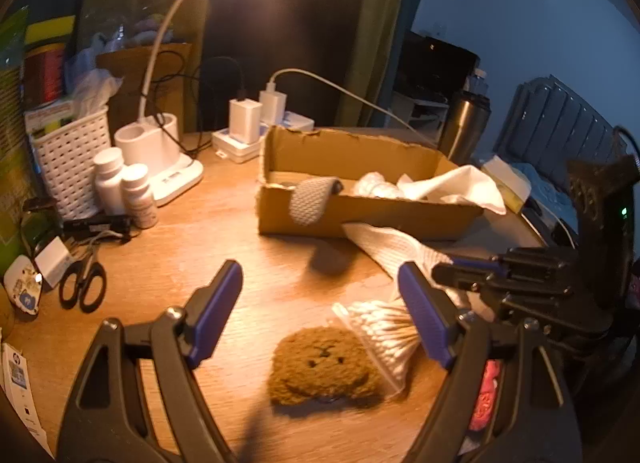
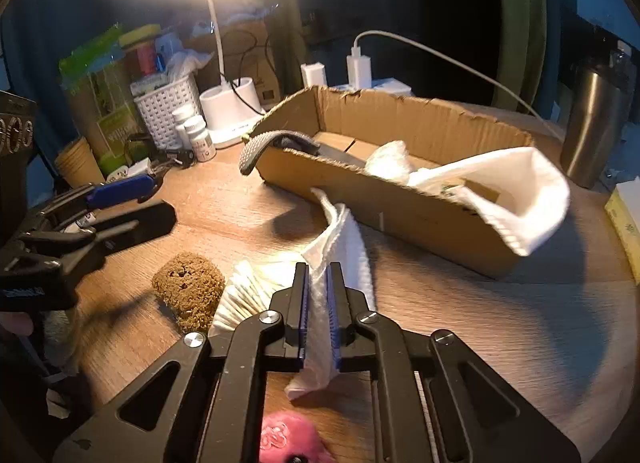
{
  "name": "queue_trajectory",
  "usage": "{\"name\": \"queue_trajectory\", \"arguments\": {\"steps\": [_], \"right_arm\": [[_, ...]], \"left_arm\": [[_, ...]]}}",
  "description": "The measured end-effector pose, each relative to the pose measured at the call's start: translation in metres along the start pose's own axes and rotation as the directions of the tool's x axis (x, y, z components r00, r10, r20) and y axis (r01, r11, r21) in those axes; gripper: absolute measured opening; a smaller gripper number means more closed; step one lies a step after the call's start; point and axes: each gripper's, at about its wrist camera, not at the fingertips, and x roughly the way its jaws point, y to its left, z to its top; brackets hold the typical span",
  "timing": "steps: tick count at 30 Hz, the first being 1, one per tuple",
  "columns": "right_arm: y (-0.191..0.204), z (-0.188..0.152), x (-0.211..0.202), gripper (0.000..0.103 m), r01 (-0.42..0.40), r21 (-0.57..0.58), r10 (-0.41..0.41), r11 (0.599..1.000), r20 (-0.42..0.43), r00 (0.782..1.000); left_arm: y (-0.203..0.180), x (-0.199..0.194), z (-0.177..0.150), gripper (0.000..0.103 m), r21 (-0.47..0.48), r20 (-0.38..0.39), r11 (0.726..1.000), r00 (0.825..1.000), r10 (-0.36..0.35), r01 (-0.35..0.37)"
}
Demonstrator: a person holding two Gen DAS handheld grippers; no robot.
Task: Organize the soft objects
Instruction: 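Grasp the white paper towel on the desk with the right tool, then grasp the cotton swab bag with the left tool while the right tool lifts the paper towel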
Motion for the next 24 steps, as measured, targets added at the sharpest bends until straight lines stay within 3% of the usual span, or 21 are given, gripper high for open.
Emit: {"name": "queue_trajectory", "arguments": {"steps": [10,14,16,18,24], "right_arm": [[-0.043,-0.015,-0.031,0.009,0.051,0.049,-0.053,0.997,0.039,0.998],[-0.054,-0.022,-0.034,0.01,0.027,0.074,-0.03,0.997,0.03,0.999],[-0.055,-0.023,-0.035,0.014,0.013,0.086,-0.016,0.996,0.037,0.999],[-0.055,-0.023,-0.033,0.032,-0.001,0.092,-0.003,0.996,0.037,0.999],[-0.054,-0.021,-0.025,0.034,-0.022,0.09,0.019,0.996,0.032,0.999]], "left_arm": [[-0.033,0.023,0.002,0.081,0.034,-0.061,0.998,0.997,-0.052,0.054],[-0.048,0.039,0.0,0.081,0.058,-0.106,0.996,0.993,-0.061,0.067],[-0.054,0.048,-0.002,0.081,0.075,-0.133,0.995,0.989,-0.057,0.068],[-0.059,0.056,-0.004,0.081,0.087,-0.158,0.994,0.986,-0.056,0.07],[-0.063,0.081,-0.01,0.082,0.094,-0.244,0.993,0.968,-0.051,0.076]]}}
